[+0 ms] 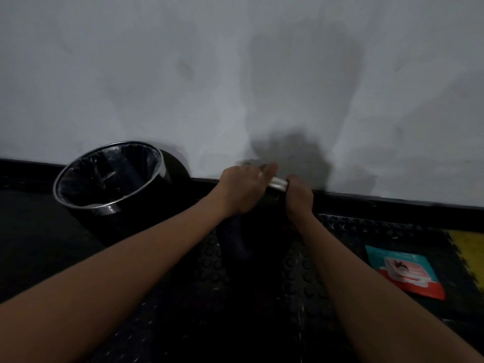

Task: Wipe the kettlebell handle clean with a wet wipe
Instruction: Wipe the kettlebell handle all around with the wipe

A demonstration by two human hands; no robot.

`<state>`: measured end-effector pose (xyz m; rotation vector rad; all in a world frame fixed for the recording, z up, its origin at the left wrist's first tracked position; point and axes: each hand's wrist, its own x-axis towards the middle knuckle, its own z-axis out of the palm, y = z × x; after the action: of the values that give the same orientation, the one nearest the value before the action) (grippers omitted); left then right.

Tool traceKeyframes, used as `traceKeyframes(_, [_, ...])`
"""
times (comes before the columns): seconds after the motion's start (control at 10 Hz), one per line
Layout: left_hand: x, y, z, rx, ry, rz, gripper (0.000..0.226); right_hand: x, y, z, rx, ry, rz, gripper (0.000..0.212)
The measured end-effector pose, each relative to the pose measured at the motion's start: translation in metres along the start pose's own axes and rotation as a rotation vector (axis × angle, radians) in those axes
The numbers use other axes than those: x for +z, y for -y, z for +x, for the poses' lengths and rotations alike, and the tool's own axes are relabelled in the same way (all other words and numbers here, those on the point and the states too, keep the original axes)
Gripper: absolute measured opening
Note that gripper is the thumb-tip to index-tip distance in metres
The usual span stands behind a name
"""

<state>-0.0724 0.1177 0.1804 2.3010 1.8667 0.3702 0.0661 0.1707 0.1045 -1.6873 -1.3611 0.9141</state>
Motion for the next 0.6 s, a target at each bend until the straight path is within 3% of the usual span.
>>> traceKeyframes(0.1, [0.027,0.006,-0.015,0.014,-0.213,-0.017,0.056,0.001,-0.002,-0.003,-0.032,-0.024,-0.009,0.015])
traceKeyframes(0.2, [0.028,0.025,-0.026,0.139,-0.267,-0.048,0.049,-0.003,0.003,-0.004,-0.021,-0.024,-0.048,0.032])
traceKeyframes(0.3, [0.026,0.040,-0.026,0.009,-0.251,-0.069,0.049,-0.006,0.004,-0.004,-0.010,-0.015,-0.061,0.034])
traceKeyframes(0.4, [0.020,0.042,-0.021,-0.185,-0.134,-0.073,0.056,-0.004,0.003,-0.002,-0.017,0.005,-0.076,0.033])
traceKeyframes(0.5, [0.010,0.045,-0.009,-0.377,-0.013,-0.126,0.047,-0.002,0.002,-0.001,0.023,-0.004,-0.020,0.030])
traceKeyframes(0.6, [-0.002,0.046,0.003,-0.504,0.007,-0.144,0.043,-0.002,0.006,-0.002,0.042,-0.005,0.022,0.030])
